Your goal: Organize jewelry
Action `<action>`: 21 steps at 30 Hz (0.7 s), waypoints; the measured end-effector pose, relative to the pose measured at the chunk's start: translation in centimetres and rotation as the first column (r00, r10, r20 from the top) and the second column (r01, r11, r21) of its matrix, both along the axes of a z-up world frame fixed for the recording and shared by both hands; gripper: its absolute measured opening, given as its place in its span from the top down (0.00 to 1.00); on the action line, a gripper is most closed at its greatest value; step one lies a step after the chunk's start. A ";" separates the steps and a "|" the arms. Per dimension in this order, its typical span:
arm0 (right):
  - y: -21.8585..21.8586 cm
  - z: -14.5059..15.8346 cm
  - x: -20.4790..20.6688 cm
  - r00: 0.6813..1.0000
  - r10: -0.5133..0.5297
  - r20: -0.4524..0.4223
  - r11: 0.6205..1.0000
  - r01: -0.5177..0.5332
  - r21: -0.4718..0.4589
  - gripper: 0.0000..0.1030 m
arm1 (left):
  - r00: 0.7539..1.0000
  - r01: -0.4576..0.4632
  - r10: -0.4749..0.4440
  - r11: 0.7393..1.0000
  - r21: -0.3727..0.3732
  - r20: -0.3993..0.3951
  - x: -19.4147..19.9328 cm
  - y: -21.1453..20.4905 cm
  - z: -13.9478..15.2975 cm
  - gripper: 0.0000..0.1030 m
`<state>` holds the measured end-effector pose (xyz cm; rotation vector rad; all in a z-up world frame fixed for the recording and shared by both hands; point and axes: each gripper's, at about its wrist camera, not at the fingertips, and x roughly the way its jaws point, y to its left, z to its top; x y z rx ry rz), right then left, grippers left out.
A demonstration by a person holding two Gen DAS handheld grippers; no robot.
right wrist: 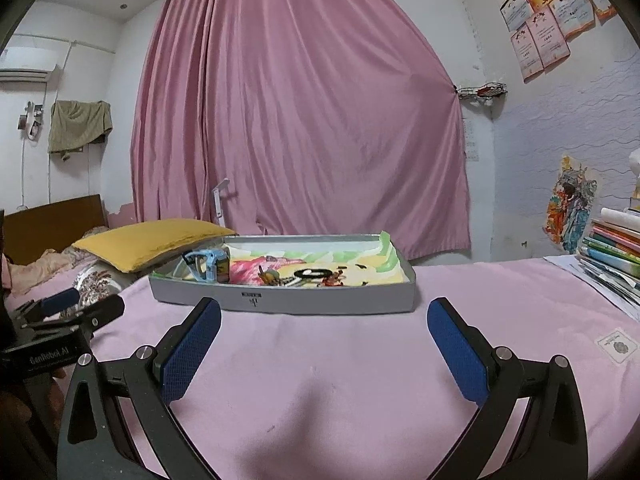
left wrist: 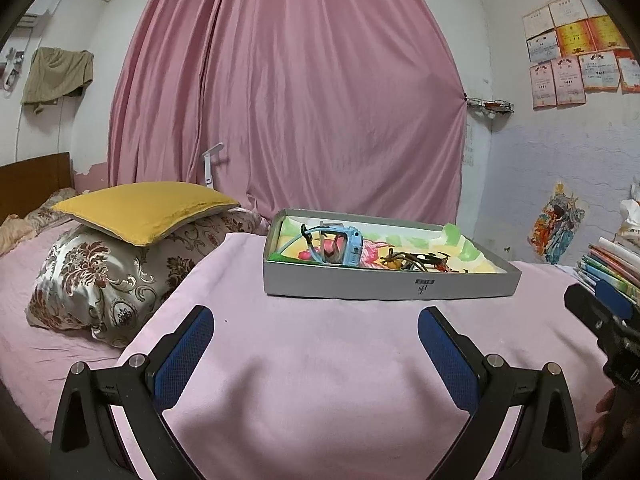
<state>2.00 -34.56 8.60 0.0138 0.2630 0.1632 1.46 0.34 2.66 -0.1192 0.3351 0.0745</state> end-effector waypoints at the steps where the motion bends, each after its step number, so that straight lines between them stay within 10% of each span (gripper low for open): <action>1: 0.0 -0.2 0.1 1.000 -0.001 -0.005 1.000 0.001 -0.002 0.02 | 1.000 0.001 -0.001 1.000 0.001 0.001 -0.1 0.0 0.0 0.01; 21: 0.3 -0.5 0.3 1.000 0.011 -0.020 1.000 -0.011 -0.016 0.02 | 1.000 0.007 -0.007 1.000 -0.010 -0.008 -0.1 0.0 0.0 0.01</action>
